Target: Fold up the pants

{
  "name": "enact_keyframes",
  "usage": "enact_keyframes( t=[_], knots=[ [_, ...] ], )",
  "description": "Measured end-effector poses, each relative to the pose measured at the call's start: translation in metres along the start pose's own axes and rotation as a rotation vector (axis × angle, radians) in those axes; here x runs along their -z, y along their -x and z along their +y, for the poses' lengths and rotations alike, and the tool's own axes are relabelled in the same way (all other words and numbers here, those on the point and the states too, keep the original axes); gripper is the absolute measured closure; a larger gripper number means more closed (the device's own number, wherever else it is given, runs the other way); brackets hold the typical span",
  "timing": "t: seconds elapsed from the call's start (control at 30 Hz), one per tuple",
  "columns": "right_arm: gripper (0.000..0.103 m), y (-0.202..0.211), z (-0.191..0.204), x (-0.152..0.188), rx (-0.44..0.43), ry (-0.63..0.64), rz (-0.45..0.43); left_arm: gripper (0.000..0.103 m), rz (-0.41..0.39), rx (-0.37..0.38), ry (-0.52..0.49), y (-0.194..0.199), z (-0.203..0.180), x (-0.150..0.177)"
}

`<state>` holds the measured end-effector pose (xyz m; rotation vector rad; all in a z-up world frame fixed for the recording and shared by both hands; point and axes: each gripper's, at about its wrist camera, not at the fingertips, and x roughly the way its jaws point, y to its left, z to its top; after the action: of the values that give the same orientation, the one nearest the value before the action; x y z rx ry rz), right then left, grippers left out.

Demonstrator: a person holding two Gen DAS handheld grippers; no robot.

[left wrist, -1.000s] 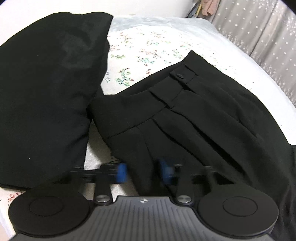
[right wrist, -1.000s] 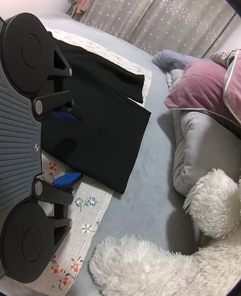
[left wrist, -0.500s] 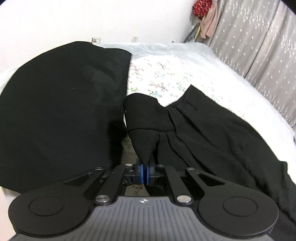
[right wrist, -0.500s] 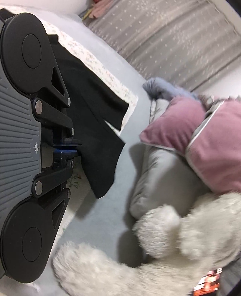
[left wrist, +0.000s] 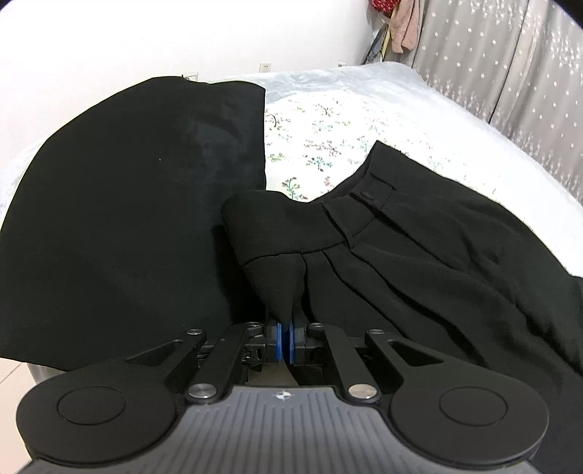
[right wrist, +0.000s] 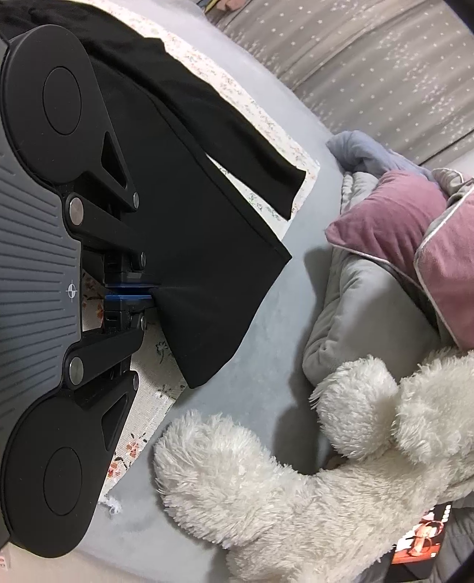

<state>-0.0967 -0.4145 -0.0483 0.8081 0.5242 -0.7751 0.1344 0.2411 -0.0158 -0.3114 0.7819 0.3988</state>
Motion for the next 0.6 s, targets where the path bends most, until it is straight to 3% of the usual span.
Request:
enact_keyframes(
  t=[0.17,0.4,0.6],
  knots=[
    [0.099,0.002,0.0,-0.002,-0.011,-0.016,-0.016,0.086,0.007,-0.002,0.004,-0.006,0.008,-0.005],
    [0.099,0.022,0.011,-0.001,-0.023,0.058,-0.122,0.087,-0.045,-0.03,0.004,0.003,0.007,-0.004],
    [0.099,0.031,0.009,0.0,-0.045,0.056,-0.139,0.086,-0.042,-0.05,-0.075,-0.001,-0.001,0.0]
  ],
)
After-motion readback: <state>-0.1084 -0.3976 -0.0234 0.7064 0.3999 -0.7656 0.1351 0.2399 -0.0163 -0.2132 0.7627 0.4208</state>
